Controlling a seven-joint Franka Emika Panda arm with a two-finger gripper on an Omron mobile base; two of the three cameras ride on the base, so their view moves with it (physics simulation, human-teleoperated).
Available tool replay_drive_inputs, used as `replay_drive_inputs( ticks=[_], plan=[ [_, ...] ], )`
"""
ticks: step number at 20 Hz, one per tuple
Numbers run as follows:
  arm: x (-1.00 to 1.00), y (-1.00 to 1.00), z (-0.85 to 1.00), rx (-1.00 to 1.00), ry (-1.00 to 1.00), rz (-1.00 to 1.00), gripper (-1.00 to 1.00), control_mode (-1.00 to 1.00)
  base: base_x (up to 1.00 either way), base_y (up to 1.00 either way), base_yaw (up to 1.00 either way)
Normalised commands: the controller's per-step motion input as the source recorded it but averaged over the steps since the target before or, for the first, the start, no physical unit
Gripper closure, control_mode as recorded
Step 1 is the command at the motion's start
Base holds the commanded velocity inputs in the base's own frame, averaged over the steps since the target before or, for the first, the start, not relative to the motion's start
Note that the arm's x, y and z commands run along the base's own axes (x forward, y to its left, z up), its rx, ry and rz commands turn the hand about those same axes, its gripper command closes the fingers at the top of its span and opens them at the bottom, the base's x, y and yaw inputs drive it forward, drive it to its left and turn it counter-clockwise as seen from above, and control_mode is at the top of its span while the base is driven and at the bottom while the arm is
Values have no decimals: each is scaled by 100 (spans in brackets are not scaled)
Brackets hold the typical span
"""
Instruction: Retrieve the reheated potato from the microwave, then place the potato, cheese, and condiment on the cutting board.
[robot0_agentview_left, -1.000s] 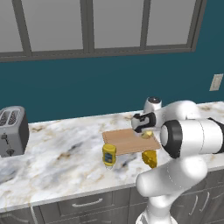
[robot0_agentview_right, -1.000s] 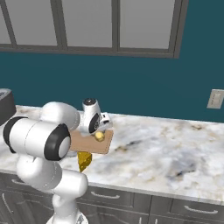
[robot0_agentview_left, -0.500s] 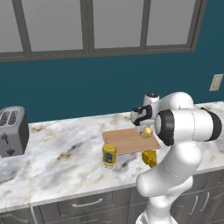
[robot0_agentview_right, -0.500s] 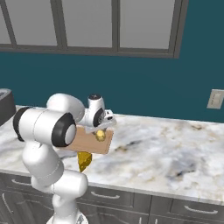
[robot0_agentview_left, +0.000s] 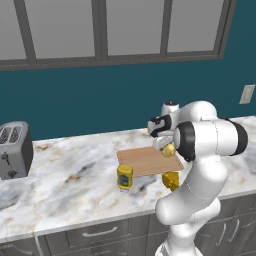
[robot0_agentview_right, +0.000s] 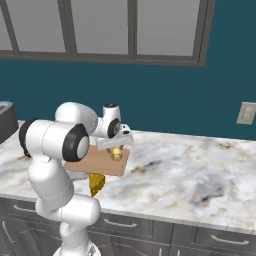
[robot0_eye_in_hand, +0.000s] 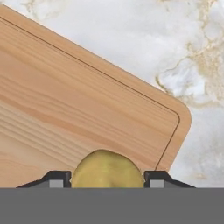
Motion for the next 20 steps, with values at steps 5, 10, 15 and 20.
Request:
replay_drive_inputs(
  ticks=[5,10,15,20],
  plan=[
    [-28,-1,1,0,1,-2,-100,-100,0,0,0],
    [-27,3,14,0,0,-1,-100,-100,0,0,0],
    [-1,18,19,0,-2,-3,-100,-100,0,0,0],
    [-4,16,45,0,-7,-5,-100,-100,0,0,0]
  ],
)
